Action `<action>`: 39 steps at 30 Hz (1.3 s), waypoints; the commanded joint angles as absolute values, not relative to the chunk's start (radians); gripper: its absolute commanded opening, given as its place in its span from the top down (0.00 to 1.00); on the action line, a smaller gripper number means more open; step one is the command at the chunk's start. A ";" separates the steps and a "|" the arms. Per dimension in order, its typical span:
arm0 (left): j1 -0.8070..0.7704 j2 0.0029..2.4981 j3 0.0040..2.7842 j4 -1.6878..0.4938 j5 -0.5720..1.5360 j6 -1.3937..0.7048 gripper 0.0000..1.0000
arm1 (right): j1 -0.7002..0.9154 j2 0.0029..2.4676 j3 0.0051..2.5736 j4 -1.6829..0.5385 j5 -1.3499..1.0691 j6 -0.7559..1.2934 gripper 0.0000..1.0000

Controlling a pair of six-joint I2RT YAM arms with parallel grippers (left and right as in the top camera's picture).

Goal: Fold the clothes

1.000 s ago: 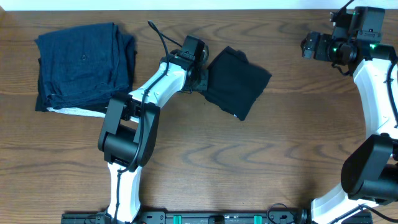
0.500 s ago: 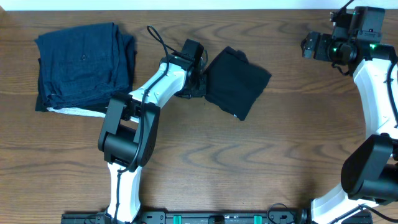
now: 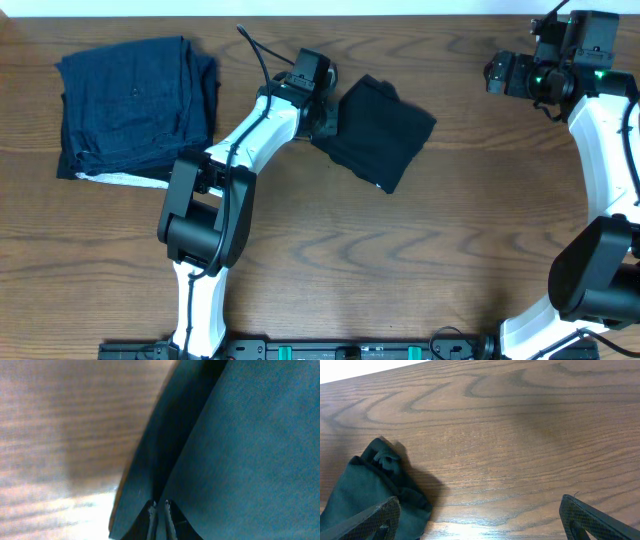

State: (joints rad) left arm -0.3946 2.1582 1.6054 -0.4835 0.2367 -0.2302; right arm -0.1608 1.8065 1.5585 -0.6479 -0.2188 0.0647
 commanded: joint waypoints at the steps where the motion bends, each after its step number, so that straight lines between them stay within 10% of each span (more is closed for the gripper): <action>1: -0.397 2.183 1.623 -0.458 0.235 -0.203 0.91 | -0.163 1.814 1.554 -0.647 -0.213 0.066 0.01; 27: -0.395 2.260 1.625 -0.813 0.273 -0.267 0.90 | -0.163 1.814 1.554 -0.647 -0.213 0.066 0.01; 32: -0.364 2.225 1.677 -0.836 0.273 -0.268 0.52 | -0.163 1.814 1.554 -0.647 -0.213 0.066 0.01; 39: -0.340 2.128 1.738 -0.852 0.273 -0.267 0.35 | -0.163 1.814 1.554 -0.647 -0.213 0.066 0.01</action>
State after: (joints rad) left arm -0.3481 2.2101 1.6985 -0.8482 0.2878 -0.2657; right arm -0.1608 1.8065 1.5581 -0.6472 -0.2157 0.0647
